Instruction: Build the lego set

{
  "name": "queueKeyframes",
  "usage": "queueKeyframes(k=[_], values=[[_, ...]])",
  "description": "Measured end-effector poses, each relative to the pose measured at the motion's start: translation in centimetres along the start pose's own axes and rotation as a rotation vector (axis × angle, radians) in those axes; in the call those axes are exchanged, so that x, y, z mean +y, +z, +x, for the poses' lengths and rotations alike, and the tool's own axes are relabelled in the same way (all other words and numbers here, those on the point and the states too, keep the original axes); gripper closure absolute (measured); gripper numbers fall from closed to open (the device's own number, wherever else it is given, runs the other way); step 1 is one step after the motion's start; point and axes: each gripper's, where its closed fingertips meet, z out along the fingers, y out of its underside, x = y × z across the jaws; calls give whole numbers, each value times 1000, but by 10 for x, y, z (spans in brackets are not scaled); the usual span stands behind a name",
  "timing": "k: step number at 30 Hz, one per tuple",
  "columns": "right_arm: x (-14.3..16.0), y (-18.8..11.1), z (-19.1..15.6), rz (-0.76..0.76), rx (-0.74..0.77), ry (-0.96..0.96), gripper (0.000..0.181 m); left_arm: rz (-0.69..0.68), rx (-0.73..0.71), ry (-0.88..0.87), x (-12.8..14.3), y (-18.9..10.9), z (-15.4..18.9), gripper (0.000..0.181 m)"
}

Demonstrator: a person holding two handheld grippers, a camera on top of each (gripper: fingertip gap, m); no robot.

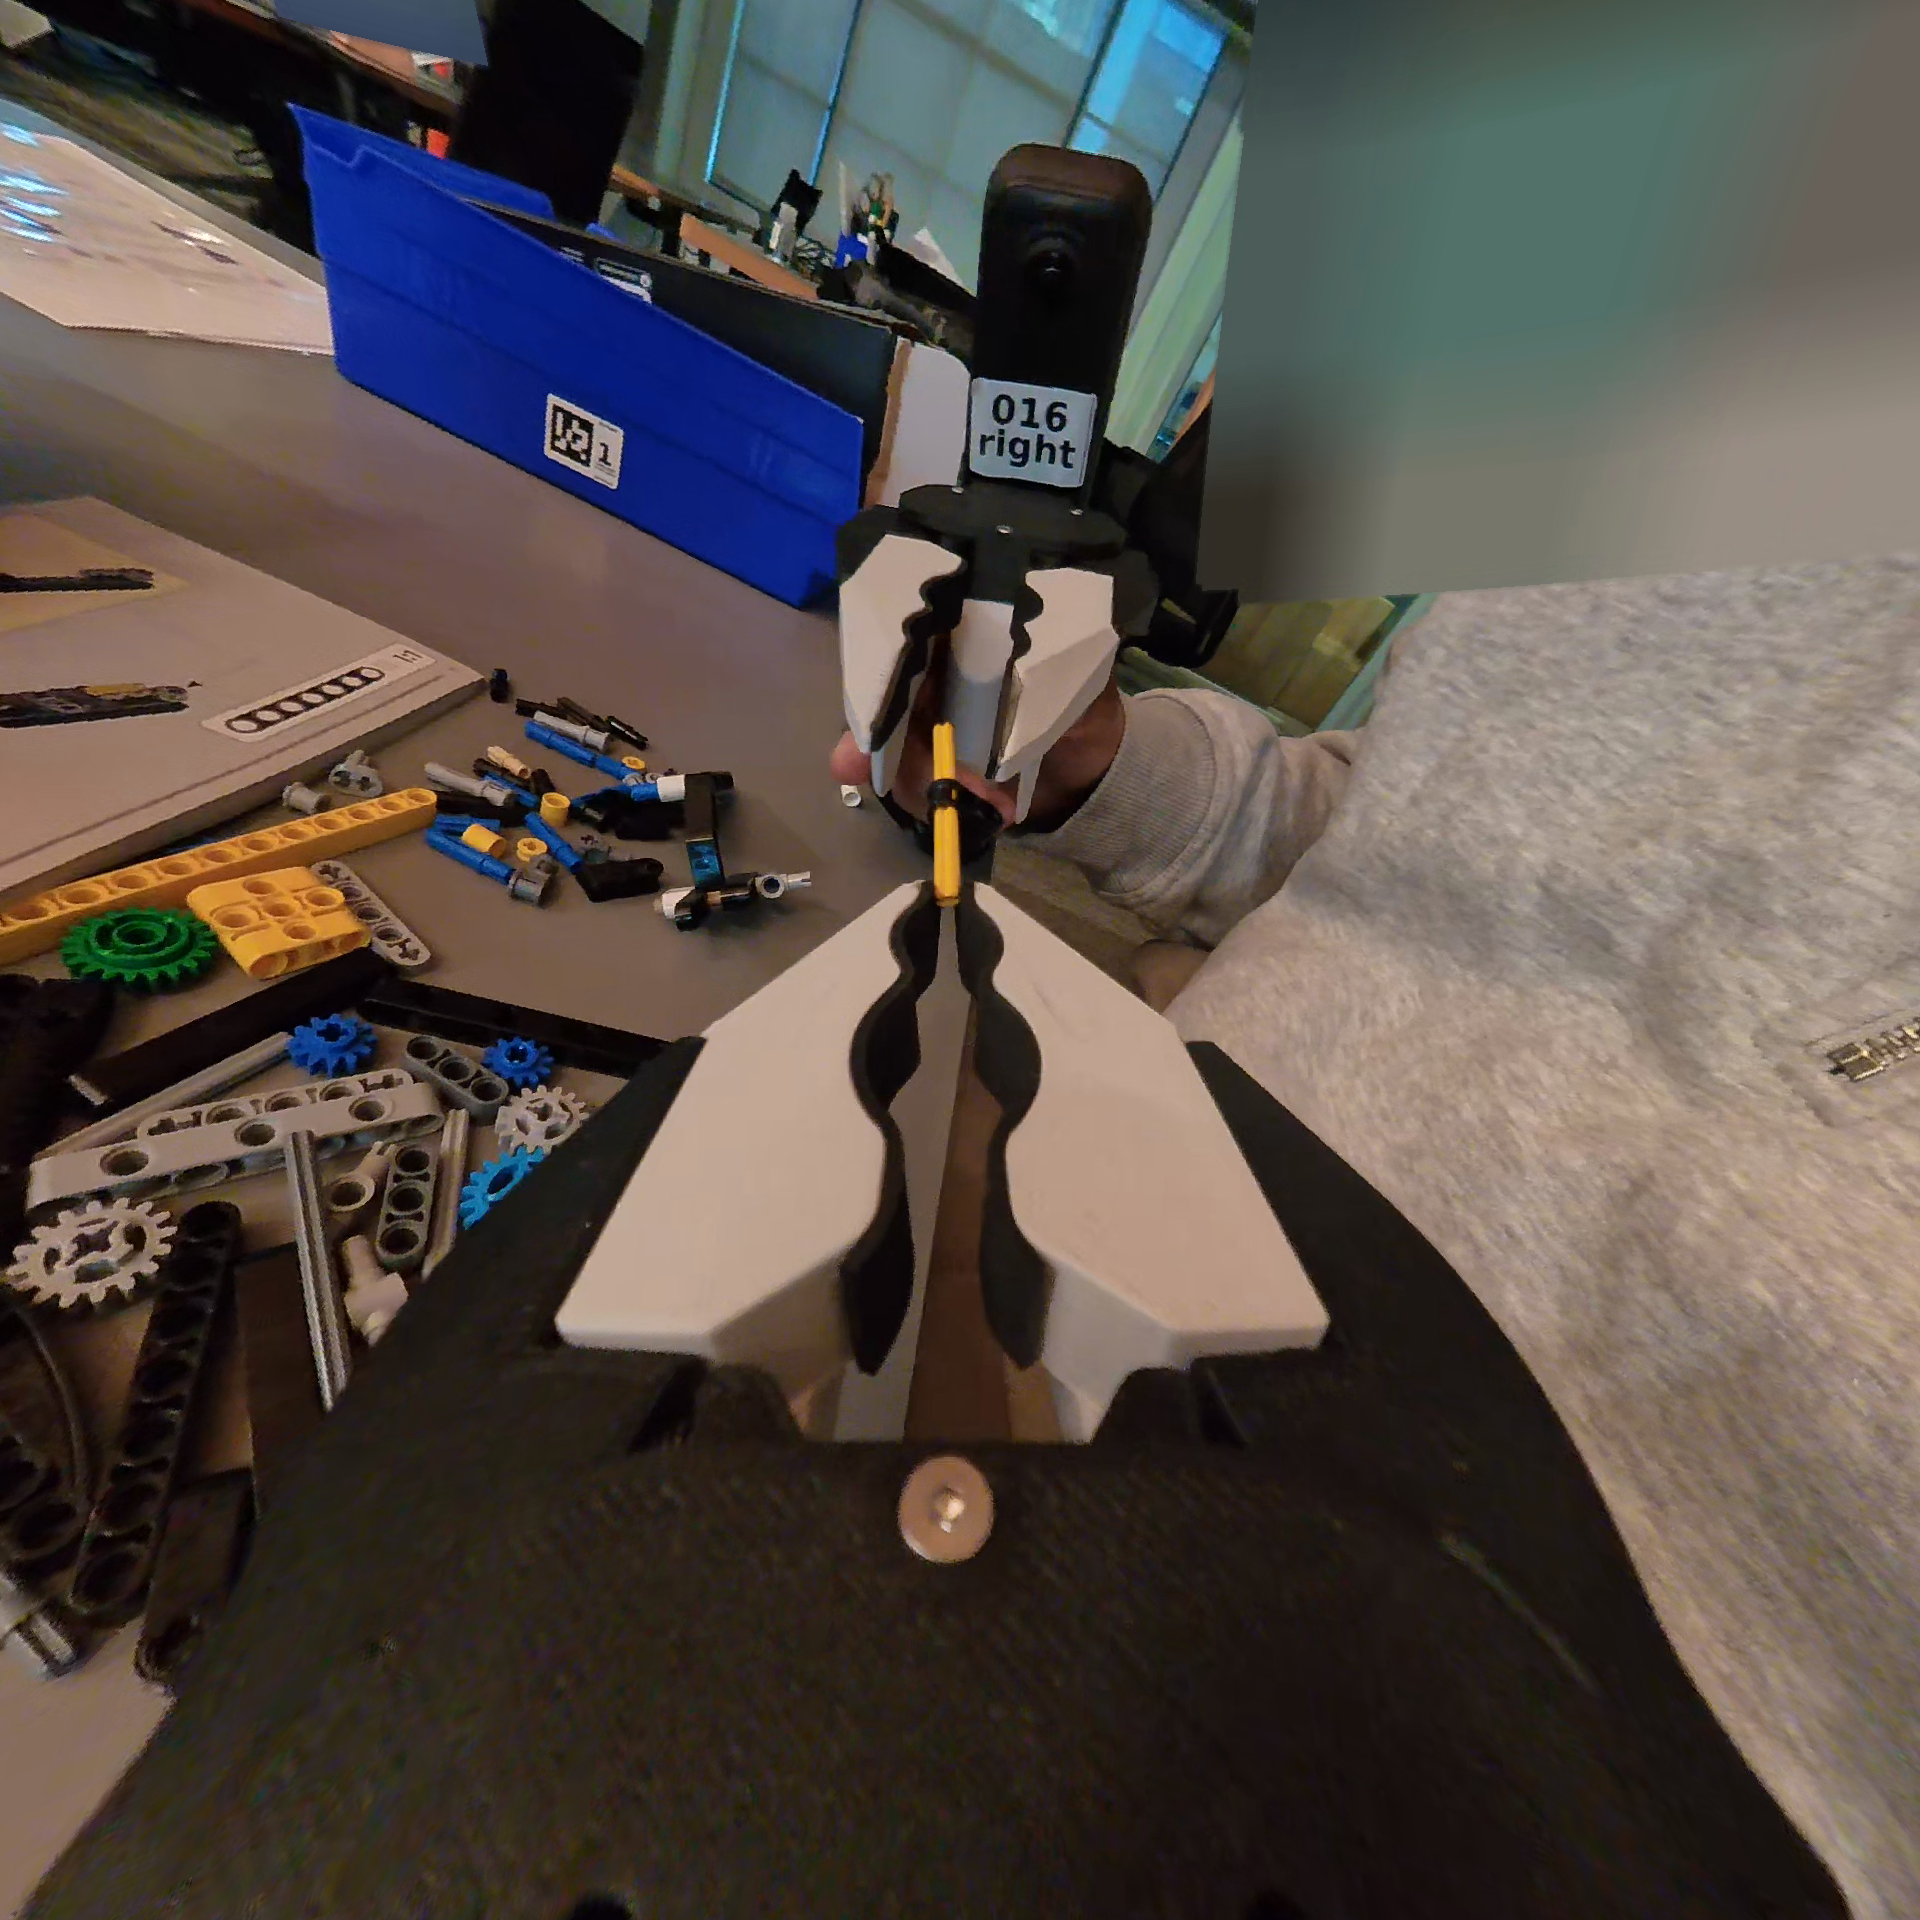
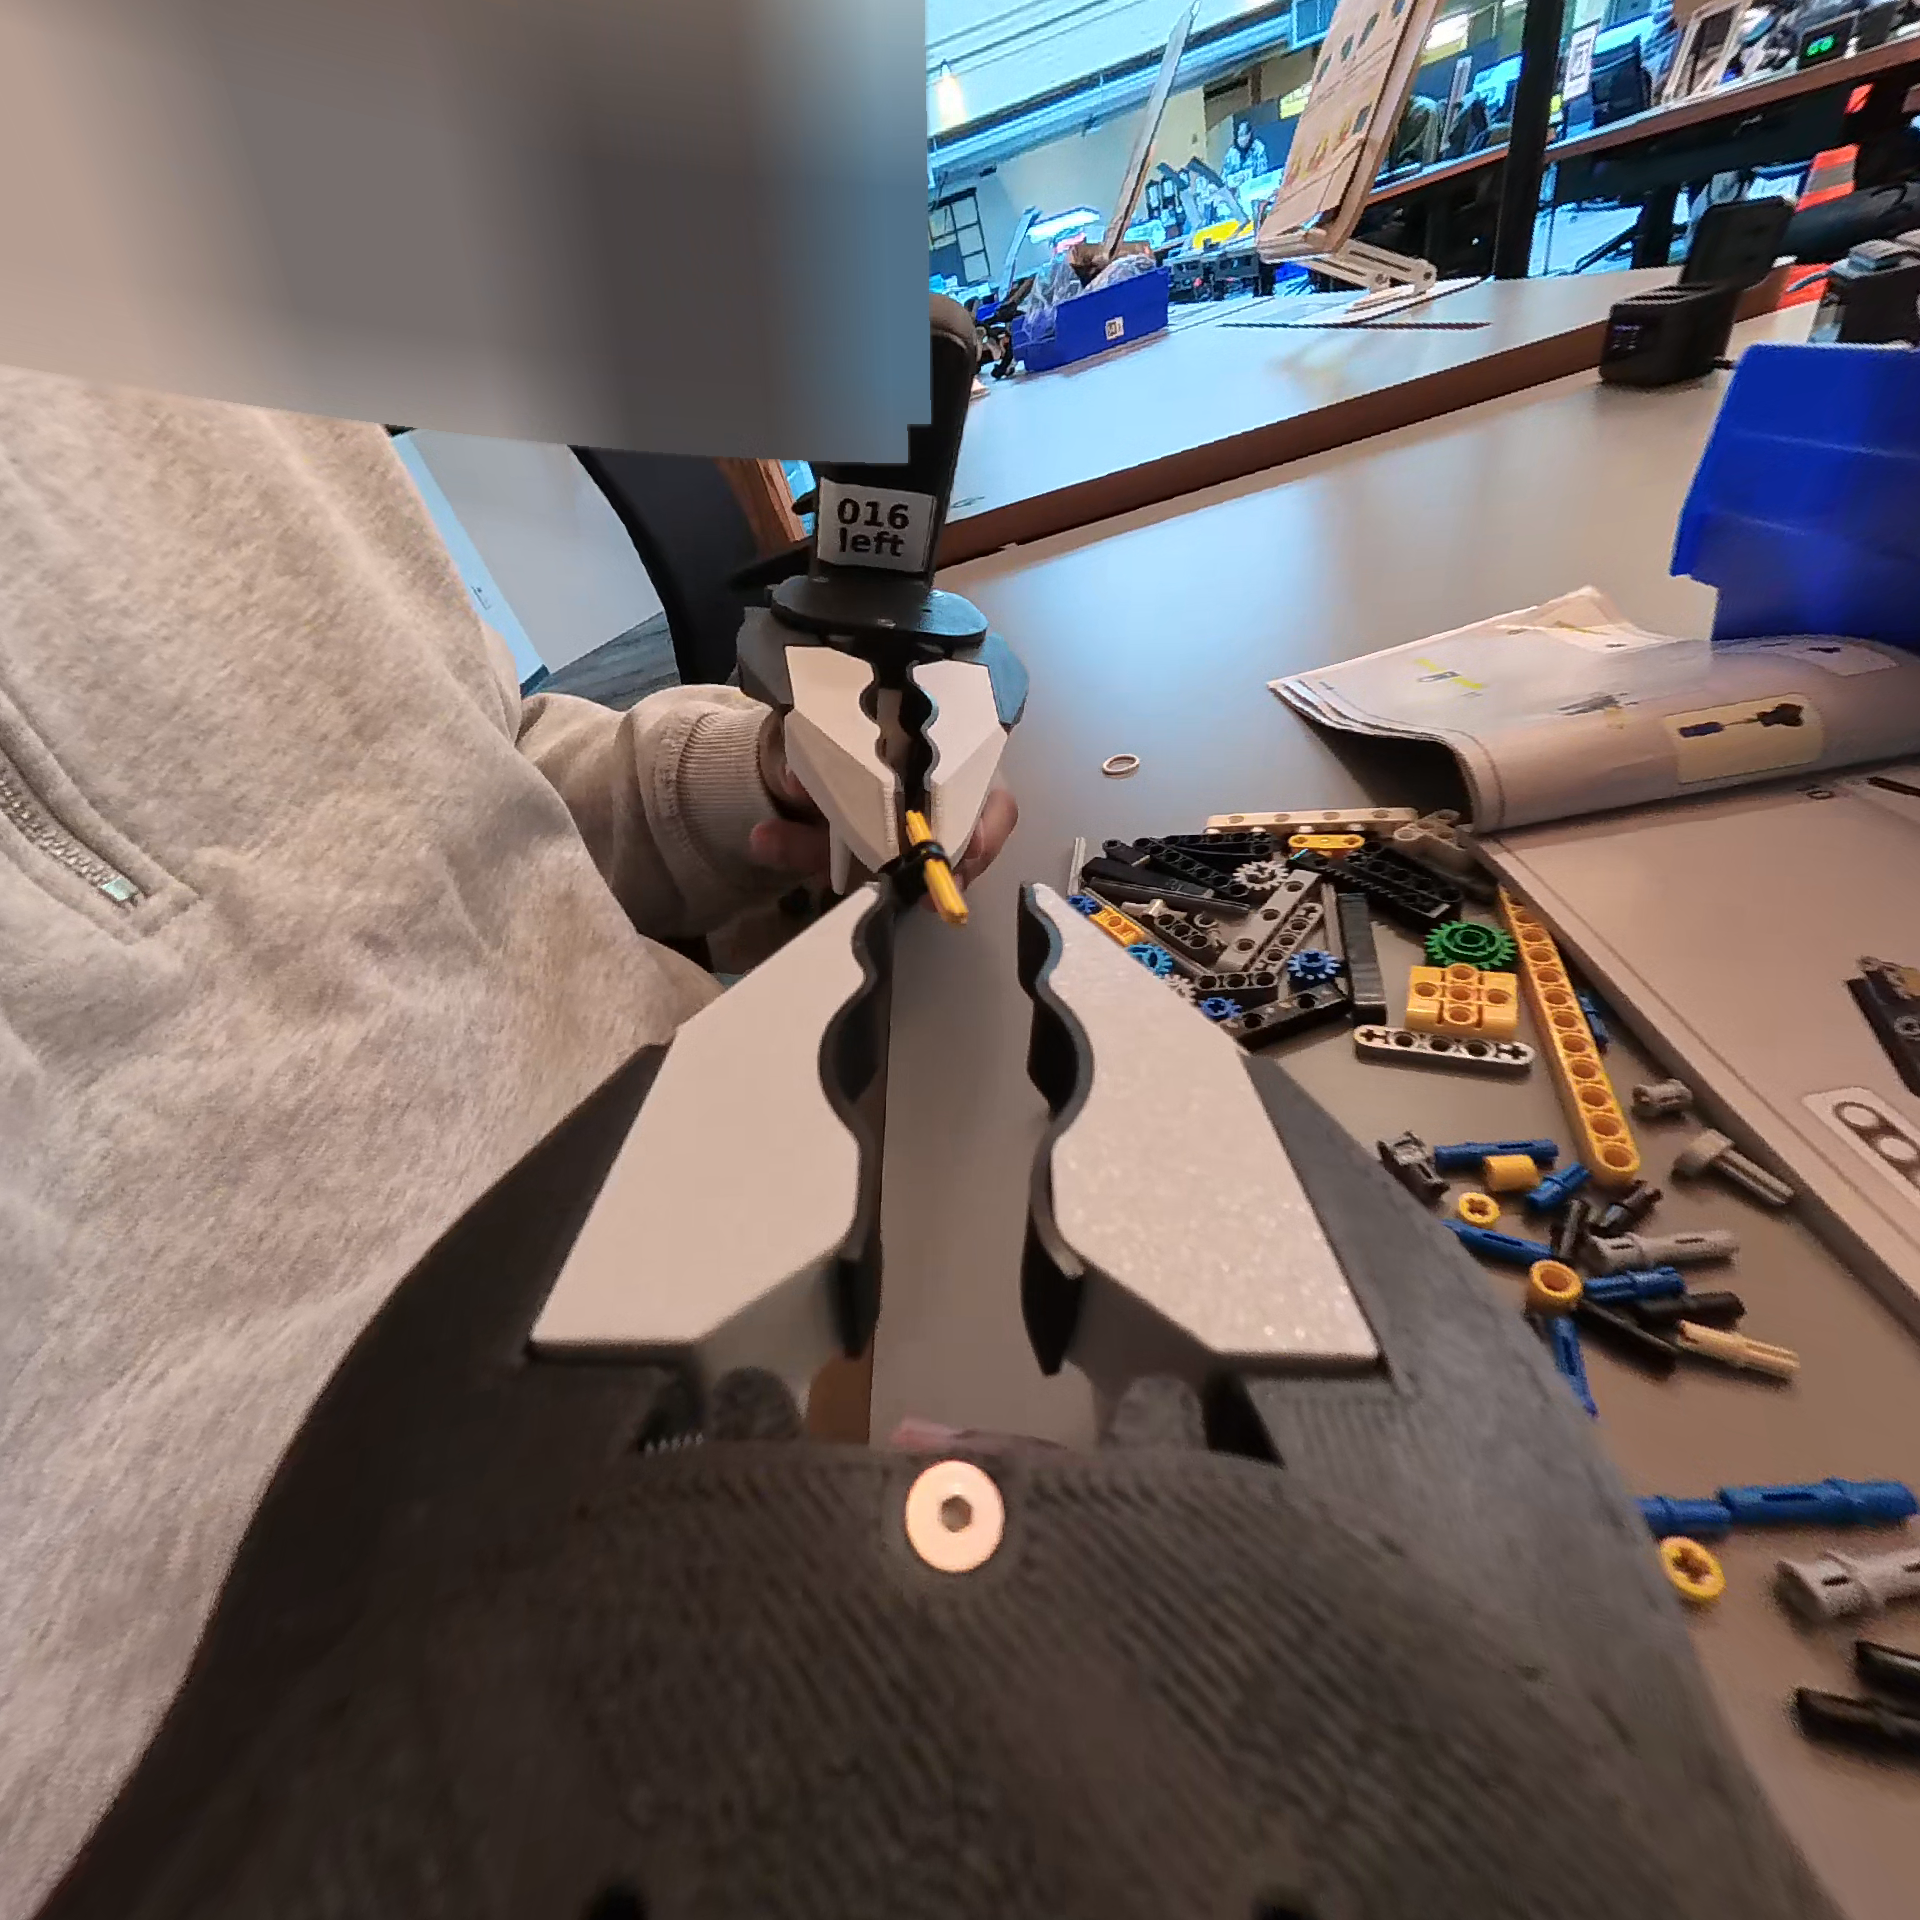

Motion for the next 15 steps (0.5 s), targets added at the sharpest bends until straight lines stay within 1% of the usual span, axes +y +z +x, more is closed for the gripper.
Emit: queueKeyframes(k=[9, 15], values=[[10, 7, -15, -69, -51, -80, 177, -40, 60, -10, 7, 2, 11, 181], [10, 7, -18, -67, -60, -90, 178, -42, 68, -17, 8, 1, 13, 181]])
